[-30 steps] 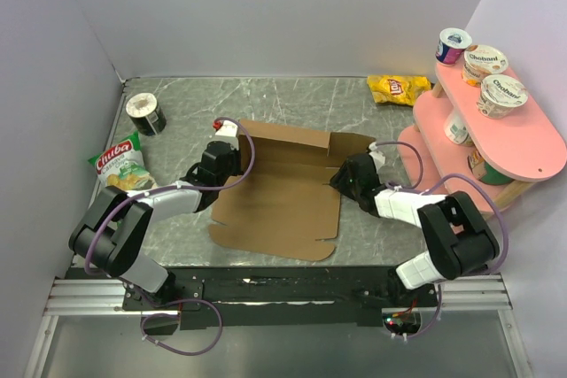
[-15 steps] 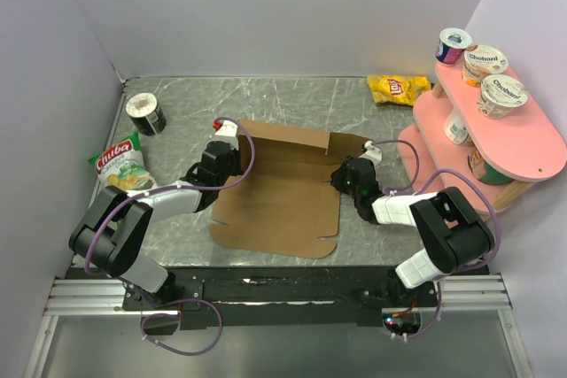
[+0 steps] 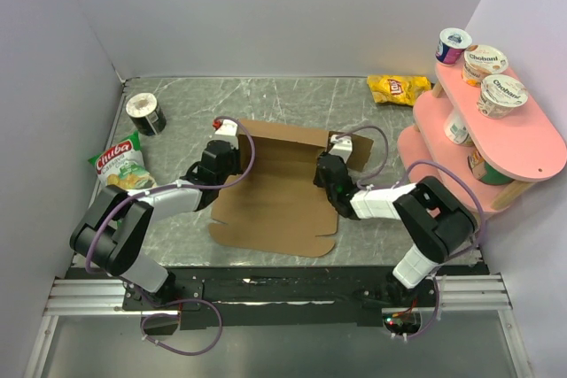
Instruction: Fold the paper box
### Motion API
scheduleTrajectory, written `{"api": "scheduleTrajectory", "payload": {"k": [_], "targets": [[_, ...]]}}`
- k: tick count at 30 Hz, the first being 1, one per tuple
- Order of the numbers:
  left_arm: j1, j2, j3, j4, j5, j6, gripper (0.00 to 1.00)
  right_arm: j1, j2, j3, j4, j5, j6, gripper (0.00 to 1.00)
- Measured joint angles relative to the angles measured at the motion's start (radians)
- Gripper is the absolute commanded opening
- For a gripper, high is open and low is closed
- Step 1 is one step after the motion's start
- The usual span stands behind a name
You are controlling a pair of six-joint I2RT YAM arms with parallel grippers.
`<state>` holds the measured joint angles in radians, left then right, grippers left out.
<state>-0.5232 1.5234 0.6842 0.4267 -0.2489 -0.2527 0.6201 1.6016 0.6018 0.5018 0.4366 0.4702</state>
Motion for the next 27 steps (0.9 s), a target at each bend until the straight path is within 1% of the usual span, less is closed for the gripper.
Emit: {"api": "scheduleTrajectory", "payload": {"k": [9,12,15,16,19,23,27], "targets": [[0.002,0.0,0.0,0.0,-0.005,0.002,0.01,0.035,0.084,0.069,-0.017,0.089,-0.007,0.27],[0.002,0.0,0.001,-0.003,-0.01,0.002,0.01,0.047,0.09,0.074,-0.021,0.114,-0.006,0.32],[0.002,0.002,0.008,-0.014,-0.029,0.001,0.01,0.055,0.086,0.077,-0.032,0.117,0.007,0.53],[0.002,0.005,0.011,-0.018,-0.039,-0.001,0.01,0.057,0.077,0.077,-0.045,0.114,0.008,0.67],[0.003,0.009,0.019,-0.028,-0.049,-0.007,0.01,0.067,0.018,0.067,-0.101,0.093,0.007,0.76],[0.004,0.009,0.023,-0.039,-0.056,-0.019,0.01,0.098,-0.148,0.01,-0.194,0.059,-0.009,0.78],[0.006,0.005,0.024,-0.053,-0.064,-0.024,0.01,0.179,-0.376,-0.064,-0.318,0.006,-0.026,0.78]]}}
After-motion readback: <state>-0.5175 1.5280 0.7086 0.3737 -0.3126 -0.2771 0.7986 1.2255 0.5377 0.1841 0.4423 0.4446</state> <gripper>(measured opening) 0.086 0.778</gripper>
